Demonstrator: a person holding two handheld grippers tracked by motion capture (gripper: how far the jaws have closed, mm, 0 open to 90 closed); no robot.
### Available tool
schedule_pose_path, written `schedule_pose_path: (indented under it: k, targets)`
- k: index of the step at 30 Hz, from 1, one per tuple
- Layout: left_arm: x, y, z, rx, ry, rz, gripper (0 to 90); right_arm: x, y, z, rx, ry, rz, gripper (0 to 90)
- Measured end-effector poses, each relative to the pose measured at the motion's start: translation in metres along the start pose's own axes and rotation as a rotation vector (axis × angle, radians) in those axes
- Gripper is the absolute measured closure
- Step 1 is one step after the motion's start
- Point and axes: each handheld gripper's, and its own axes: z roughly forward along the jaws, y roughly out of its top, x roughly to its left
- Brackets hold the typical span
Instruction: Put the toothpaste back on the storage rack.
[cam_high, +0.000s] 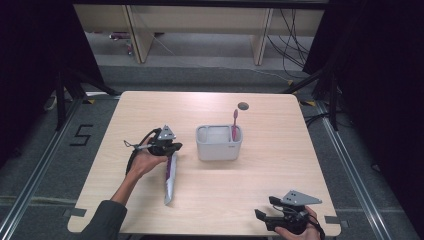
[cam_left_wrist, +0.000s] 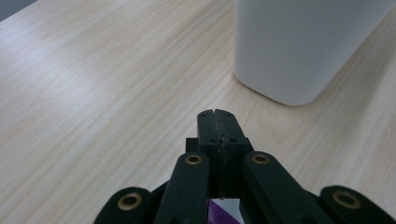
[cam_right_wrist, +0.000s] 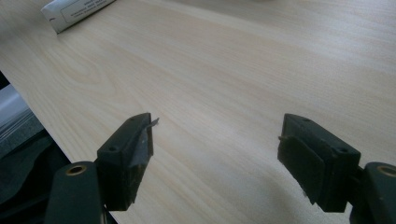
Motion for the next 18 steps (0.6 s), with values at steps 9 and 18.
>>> schedule_pose_path:
  k: [9, 18]
  targets:
    - [0.0002, -0.0036, 0.0057, 0.045, -0.008, 0.000, 89.6, -0.0005, -0.0001, 0.0005, -0.006, -0.002, -0.008, 26.8]
    - [0.0048, -0.0084, 0.0029, 0.066, -0.004, -0.012, 89.6, -0.0001, -0.0001, 0.0005, -0.006, -0.004, -0.011, 26.9]
